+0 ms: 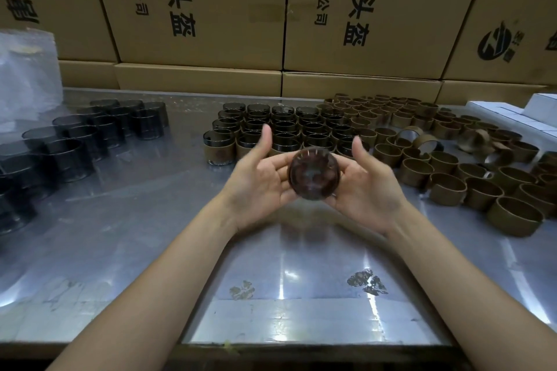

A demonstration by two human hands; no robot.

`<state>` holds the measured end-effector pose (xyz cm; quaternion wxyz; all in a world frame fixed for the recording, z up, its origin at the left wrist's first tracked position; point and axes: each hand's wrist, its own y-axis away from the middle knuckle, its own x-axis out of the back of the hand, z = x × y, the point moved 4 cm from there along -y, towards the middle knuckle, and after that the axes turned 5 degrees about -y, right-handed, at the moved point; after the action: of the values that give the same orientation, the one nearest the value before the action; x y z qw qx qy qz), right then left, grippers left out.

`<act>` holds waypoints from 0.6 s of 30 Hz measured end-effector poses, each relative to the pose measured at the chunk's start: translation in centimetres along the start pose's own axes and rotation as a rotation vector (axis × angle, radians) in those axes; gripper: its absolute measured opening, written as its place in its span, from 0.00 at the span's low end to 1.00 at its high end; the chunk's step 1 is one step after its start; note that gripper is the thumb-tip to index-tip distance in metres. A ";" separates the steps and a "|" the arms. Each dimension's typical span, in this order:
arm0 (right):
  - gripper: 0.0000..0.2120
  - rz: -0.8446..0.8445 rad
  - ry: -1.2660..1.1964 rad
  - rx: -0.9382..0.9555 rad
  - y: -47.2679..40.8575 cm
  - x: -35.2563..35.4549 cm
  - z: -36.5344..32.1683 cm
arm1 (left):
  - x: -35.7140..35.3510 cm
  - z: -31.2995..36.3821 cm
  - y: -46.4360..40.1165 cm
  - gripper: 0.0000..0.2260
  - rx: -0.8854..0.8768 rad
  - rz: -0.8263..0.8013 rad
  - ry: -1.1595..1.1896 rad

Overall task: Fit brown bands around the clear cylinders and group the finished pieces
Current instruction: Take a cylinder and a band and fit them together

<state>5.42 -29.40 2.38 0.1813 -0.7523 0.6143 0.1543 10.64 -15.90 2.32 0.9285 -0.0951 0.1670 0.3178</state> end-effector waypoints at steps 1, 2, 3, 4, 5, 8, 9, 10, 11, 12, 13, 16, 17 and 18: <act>0.29 0.075 0.063 0.014 -0.2 0.0 0.1 | 0.2 0.1 -0.3 0.36 -0.008 0.078 -0.070; 0.25 0.142 0.133 0.047 -0.4 0.0 0.2 | 0.4 0.2 -0.5 0.33 -0.034 0.160 -0.162; 0.21 0.191 0.199 0.092 -0.6 0.0 0.3 | 0.3 0.3 -0.7 0.29 -0.073 0.217 -0.252; 0.17 0.219 0.263 0.138 -0.7 -0.1 0.3 | 0.1 0.4 -0.7 0.25 -0.121 0.245 -0.332; 0.13 0.228 0.321 0.180 -0.7 -0.2 0.2 | 0.0 0.6 -0.7 0.22 -0.181 0.261 -0.410; 0.07 0.229 0.531 0.288 -0.7 -0.1 0.1 | 0.4 0.9 -0.5 0.18 -0.358 0.280 -0.651; 0.07 0.237 0.625 0.320 -0.8 -0.1 0.1 | 0.7 0.9 -0.4 0.18 -0.396 0.287 -0.743; 0.07 0.240 0.707 0.341 -0.8 -0.2 0.2 | 0.9 0.9 -0.4 0.19 -0.426 0.301 -0.852; 0.07 0.237 0.757 0.352 -0.8 -0.3 0.3 | 1.2 0.8 -0.3 0.21 -0.446 0.312 -0.952; 0.08 0.232 0.777 0.357 -0.8 -0.4 0.5 | 1.4 0.7 -0.1 0.22 -0.447 0.318 -1.021; 0.09 0.226 0.784 0.354 -0.8 -0.4 0.6 | 1.5 0.5 0.0 0.22 -0.432 0.314 -1.068; 0.08 0.207 0.879 0.339 -0.7 -0.5 0.7 | 2.0 -0.2 0.1 0.18 -0.374 0.291 -1.212; 0.07 0.198 0.879 0.338 -0.7 -0.5 0.7 | 2.1 -0.3 0.1 0.17 -0.376 0.297 -1.238; 0.06 0.202 0.846 0.337 -0.7 -0.4 0.7 | 2.3 -0.3 0.2 0.17 -0.381 0.310 -1.249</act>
<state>6.04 -28.56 2.02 0.0186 -0.6456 0.7210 -0.2511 12.17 -14.57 1.20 0.7614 -0.0308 -0.4489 0.4666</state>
